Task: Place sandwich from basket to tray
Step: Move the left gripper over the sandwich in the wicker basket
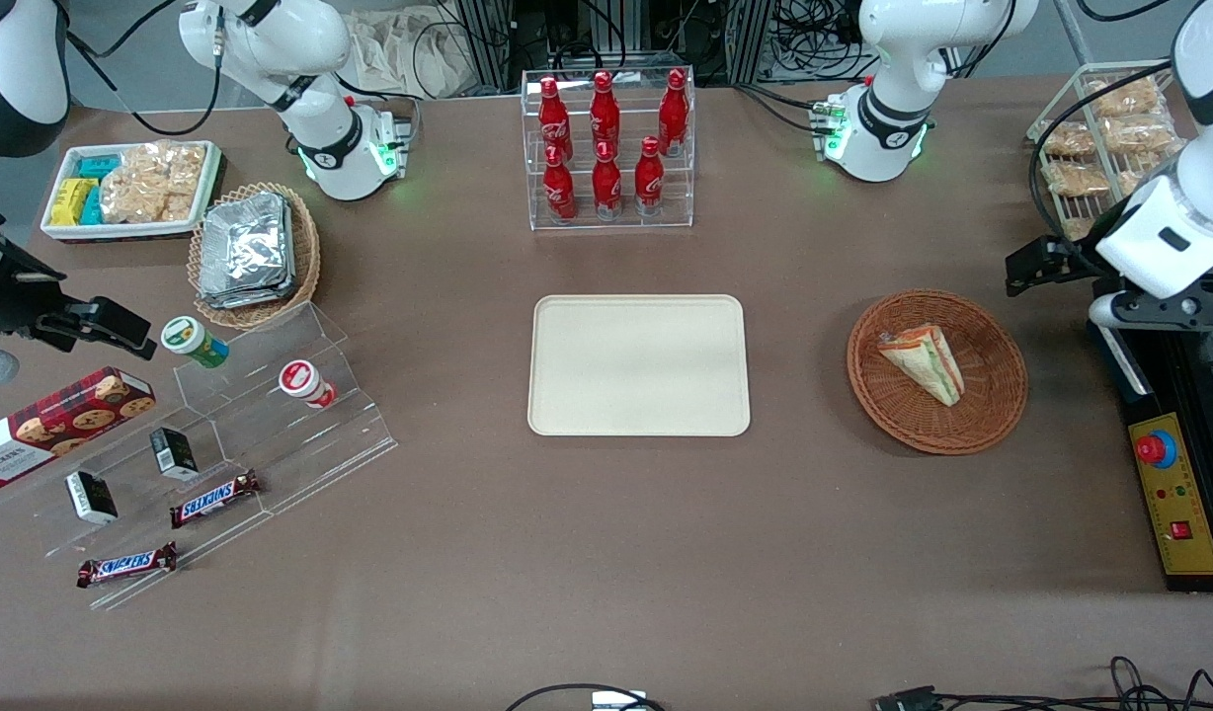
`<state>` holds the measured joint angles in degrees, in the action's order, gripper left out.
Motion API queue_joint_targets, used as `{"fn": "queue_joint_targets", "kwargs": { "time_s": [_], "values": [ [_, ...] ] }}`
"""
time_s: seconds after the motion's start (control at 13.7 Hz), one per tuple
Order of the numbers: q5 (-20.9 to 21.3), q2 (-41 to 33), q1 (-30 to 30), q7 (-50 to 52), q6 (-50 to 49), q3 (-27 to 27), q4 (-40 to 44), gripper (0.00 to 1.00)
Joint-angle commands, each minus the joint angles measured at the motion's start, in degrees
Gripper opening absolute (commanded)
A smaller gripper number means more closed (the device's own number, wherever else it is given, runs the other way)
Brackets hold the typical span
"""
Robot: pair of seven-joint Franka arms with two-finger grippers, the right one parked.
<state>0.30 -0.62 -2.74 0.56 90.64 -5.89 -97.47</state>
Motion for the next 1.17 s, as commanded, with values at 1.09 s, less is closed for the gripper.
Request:
{"fn": "queue_joint_targets", "kwargs": {
  "time_s": [1.09],
  "values": [
    [-0.04,-9.5,-3.77,33.62,45.05,-2.98,-44.81,1.0]
  ]
}}
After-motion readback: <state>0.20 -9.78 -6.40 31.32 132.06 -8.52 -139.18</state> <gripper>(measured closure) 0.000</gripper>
